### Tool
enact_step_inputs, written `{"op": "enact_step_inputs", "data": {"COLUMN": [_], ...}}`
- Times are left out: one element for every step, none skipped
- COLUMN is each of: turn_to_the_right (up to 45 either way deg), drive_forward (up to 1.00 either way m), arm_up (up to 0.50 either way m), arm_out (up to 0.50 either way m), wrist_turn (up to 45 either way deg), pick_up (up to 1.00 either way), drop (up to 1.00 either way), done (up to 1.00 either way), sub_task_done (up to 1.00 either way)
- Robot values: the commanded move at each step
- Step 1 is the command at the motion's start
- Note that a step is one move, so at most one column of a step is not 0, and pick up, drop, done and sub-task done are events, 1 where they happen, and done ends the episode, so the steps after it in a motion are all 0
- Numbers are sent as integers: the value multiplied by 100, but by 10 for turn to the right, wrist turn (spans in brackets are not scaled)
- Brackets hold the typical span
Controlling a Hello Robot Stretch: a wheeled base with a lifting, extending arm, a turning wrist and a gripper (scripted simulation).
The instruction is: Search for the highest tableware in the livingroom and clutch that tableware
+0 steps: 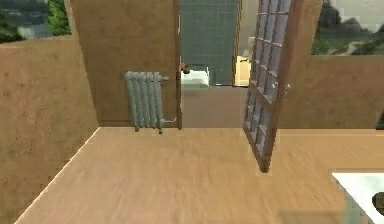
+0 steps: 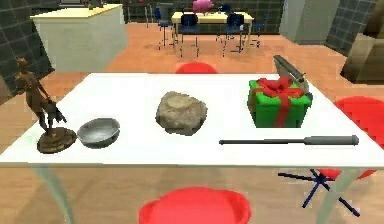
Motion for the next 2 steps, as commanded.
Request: {"op": "enact_step_inputs", "data": {"turn_to_the_right": [240, 0], "drive_forward": [0, 55], "arm_up": [0, 0], "arm_out": [0, 0], "wrist_turn": [0, 0], "pick_up": [0, 0], "drop": [0, 0], "done": [0, 0], "sub_task_done": [0, 0]}}
